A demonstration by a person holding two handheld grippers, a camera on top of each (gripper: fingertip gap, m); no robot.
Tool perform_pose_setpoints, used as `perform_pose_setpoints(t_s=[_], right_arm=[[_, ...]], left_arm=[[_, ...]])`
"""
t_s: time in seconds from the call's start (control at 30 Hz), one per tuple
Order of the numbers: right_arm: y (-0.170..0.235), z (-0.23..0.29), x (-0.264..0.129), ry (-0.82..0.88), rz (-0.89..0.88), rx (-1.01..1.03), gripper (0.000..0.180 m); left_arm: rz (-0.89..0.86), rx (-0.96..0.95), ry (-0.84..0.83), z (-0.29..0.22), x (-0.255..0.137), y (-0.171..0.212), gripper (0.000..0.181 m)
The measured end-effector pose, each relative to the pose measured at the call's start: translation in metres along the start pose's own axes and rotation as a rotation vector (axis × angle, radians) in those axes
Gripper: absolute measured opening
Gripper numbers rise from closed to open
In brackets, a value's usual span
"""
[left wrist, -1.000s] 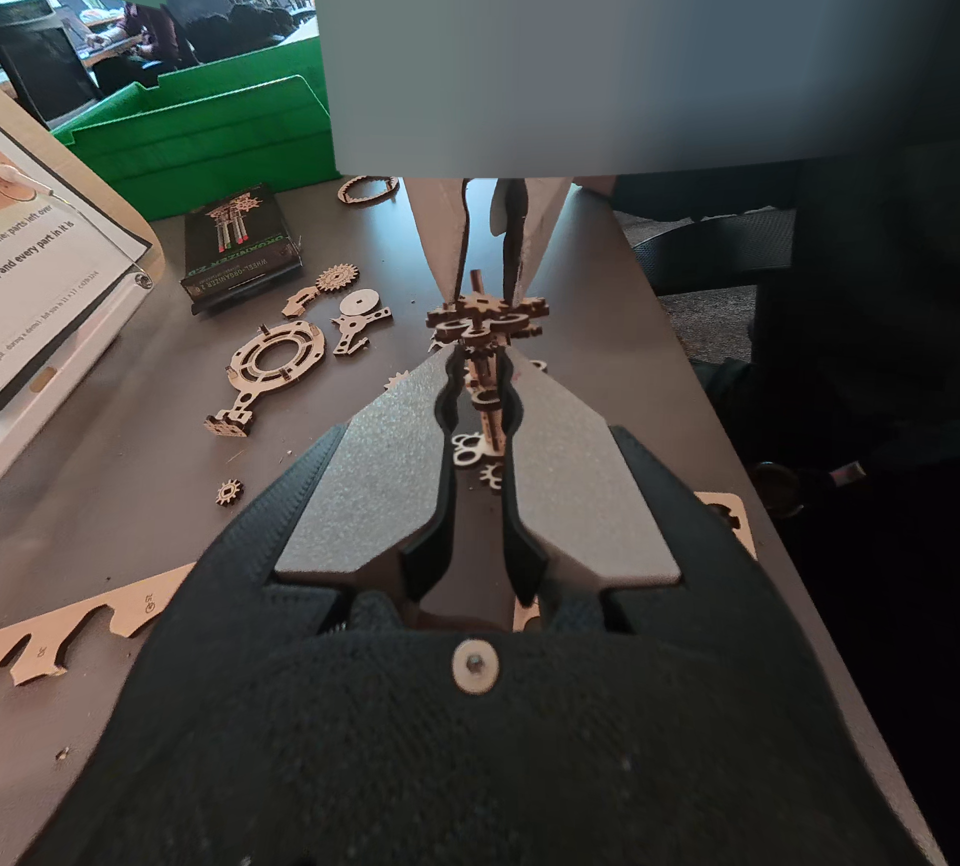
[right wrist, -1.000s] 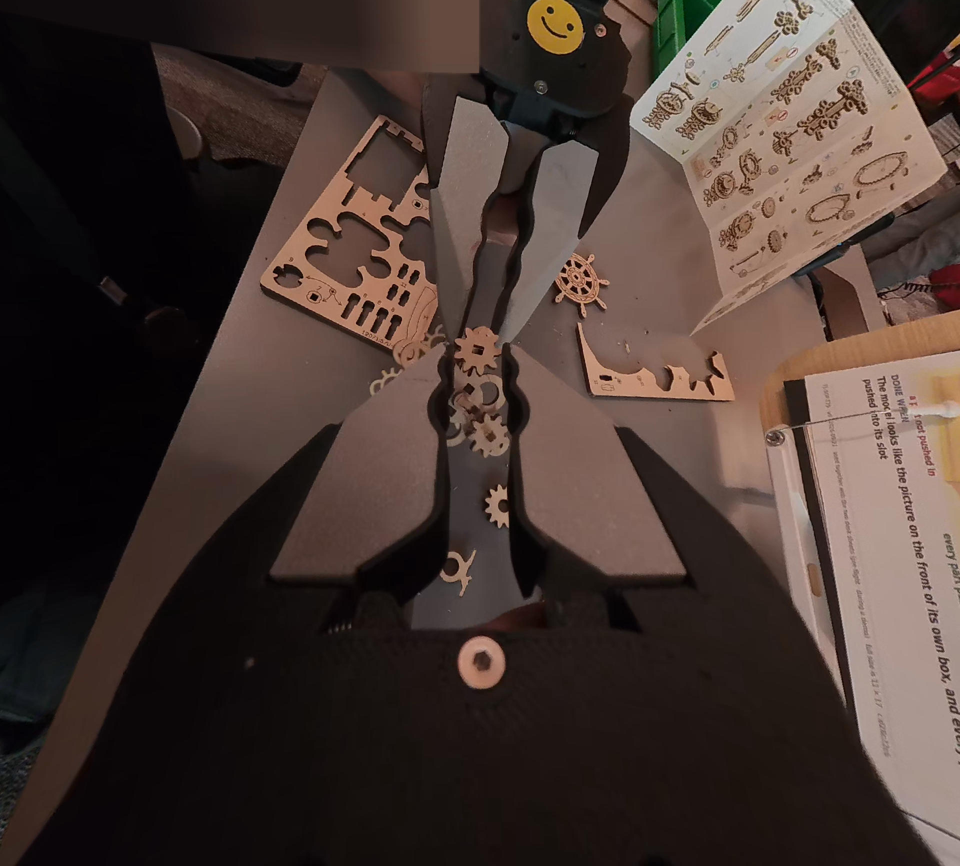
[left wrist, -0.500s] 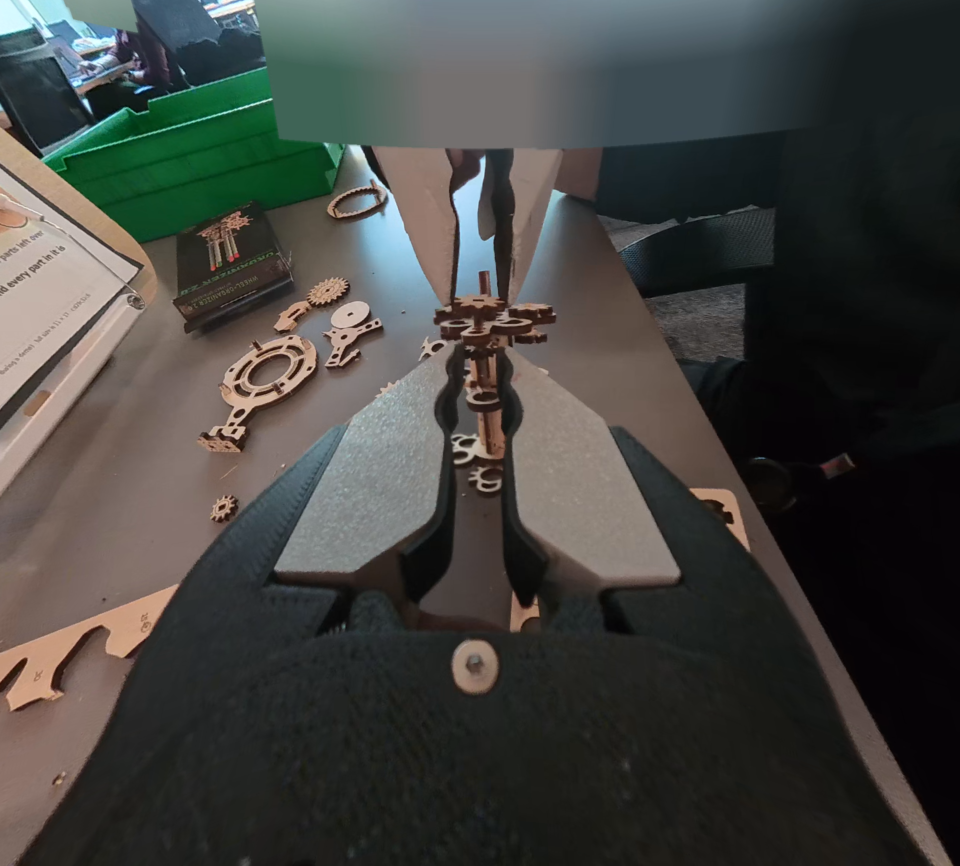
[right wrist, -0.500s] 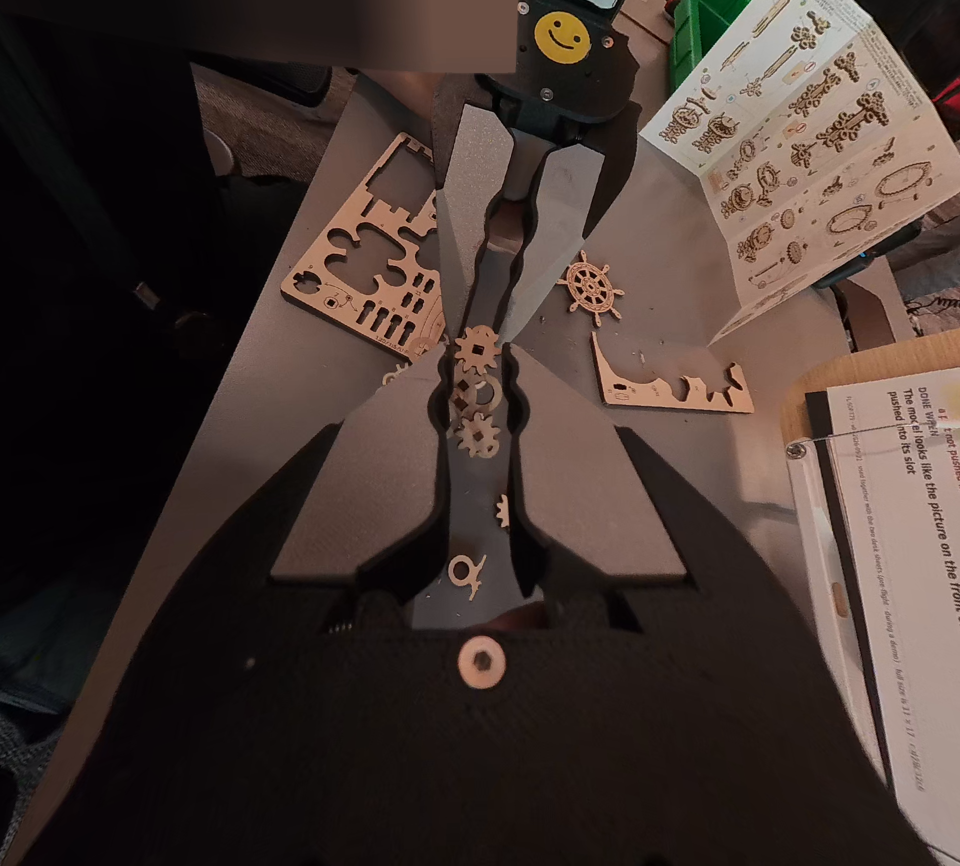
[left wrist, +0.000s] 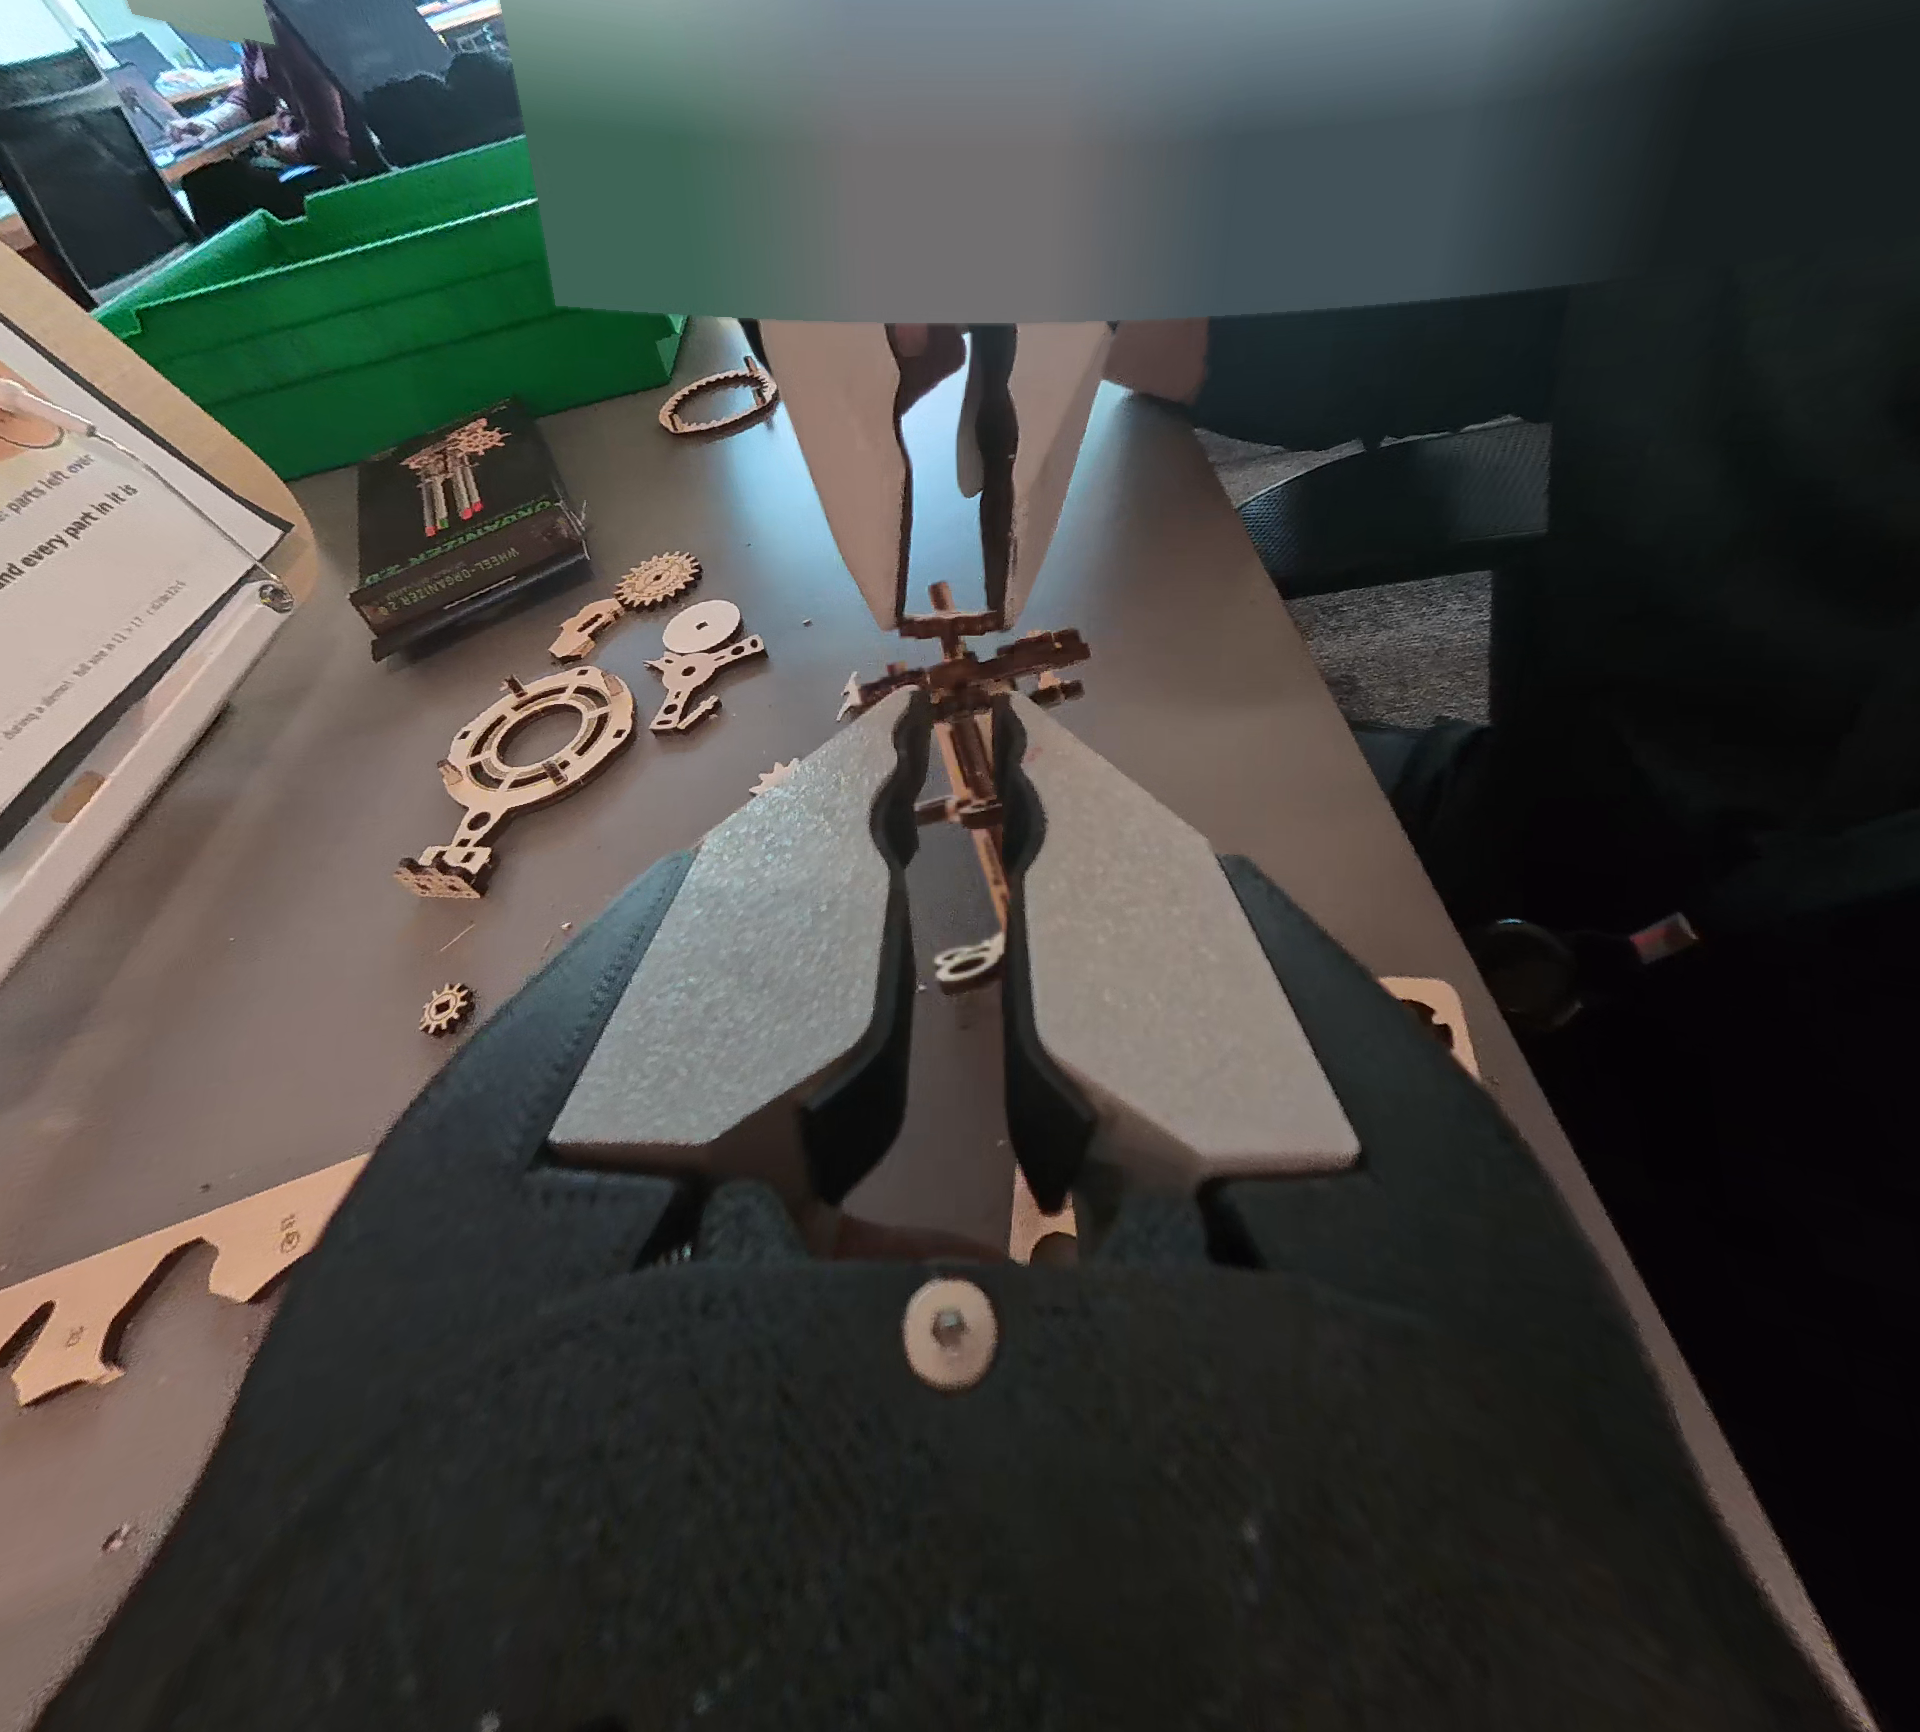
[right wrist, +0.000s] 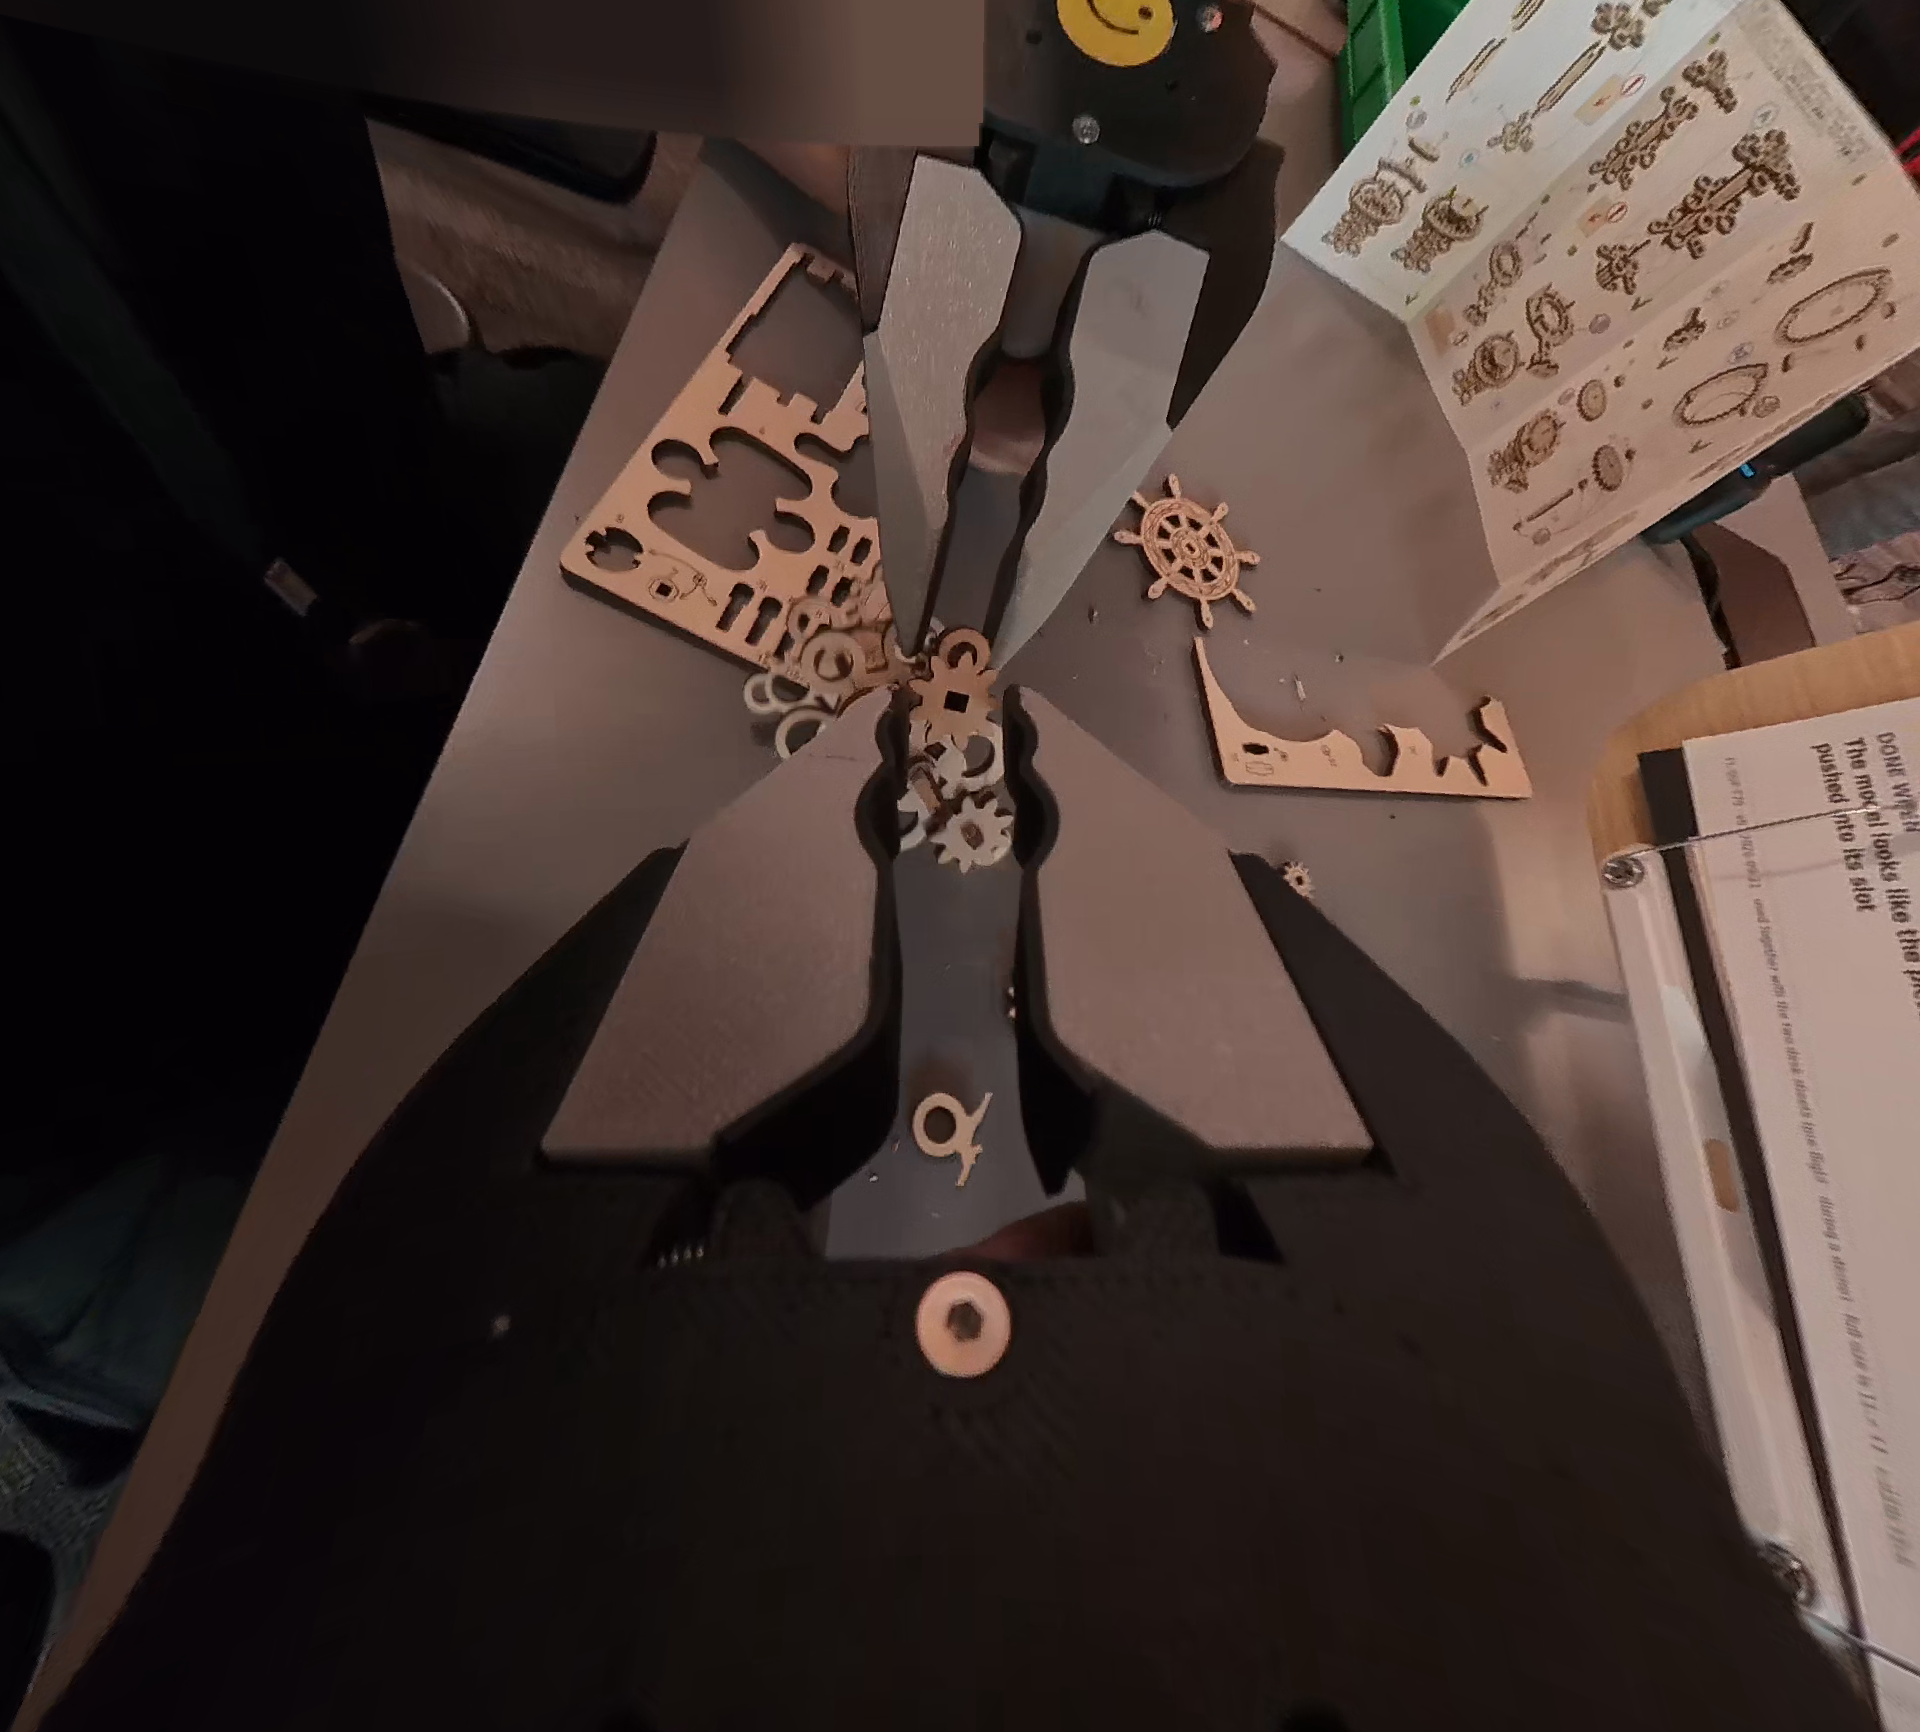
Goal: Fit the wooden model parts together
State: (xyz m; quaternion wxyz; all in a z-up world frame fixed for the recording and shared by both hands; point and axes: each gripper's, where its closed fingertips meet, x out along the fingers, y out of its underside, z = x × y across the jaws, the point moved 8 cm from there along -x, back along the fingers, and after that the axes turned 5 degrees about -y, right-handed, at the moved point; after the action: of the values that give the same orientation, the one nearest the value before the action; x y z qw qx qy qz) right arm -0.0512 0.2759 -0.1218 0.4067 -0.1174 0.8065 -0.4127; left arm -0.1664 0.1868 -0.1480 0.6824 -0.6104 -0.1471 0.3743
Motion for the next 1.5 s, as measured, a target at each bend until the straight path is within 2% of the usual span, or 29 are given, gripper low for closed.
perform_pose_setpoints(t_s=[0.1,0.33,0.57,0.73,0.83,0.87,0.97,1.5], right_arm=[[0.005,0.001,0.003,-0.001,0.028,0.001,0.014],[0.019,-0.001,0.008,-0.037,-0.033,0.079,0.014],[0.029,-0.007,0.012,-0.119,-0.136,0.198,0.014],[0.033,-0.016,0.009,-0.174,-0.271,0.313,0.014],[0.037,-0.018,0.014,-0.166,-0.263,0.315,0.014],[0.039,-0.019,0.015,-0.142,-0.264,0.298,0.014],[0.041,-0.018,0.017,-0.124,-0.277,0.251,0.014],[0.044,-0.021,0.019,-0.177,-0.271,0.333,0.014]], left_arm=[[0.02,0.01,-0.003,-0.001,0.002,0.001,0.009],[0.048,-0.054,0.021,0.001,0.004,0.003,0.008],[0.077,-0.099,0.029,0.002,0.005,0.005,0.008],[0.045,-0.115,0.009,0.005,0.002,0.003,0.008],[0.072,-0.092,-0.008,0.006,0.002,0.006,0.008],[0.073,-0.082,-0.007,0.005,0.002,0.006,0.0],[0.069,-0.073,-0.013,0.004,0.003,0.005,0.0],[0.113,-0.137,-0.016,0.011,0.002,0.01,0.001]])
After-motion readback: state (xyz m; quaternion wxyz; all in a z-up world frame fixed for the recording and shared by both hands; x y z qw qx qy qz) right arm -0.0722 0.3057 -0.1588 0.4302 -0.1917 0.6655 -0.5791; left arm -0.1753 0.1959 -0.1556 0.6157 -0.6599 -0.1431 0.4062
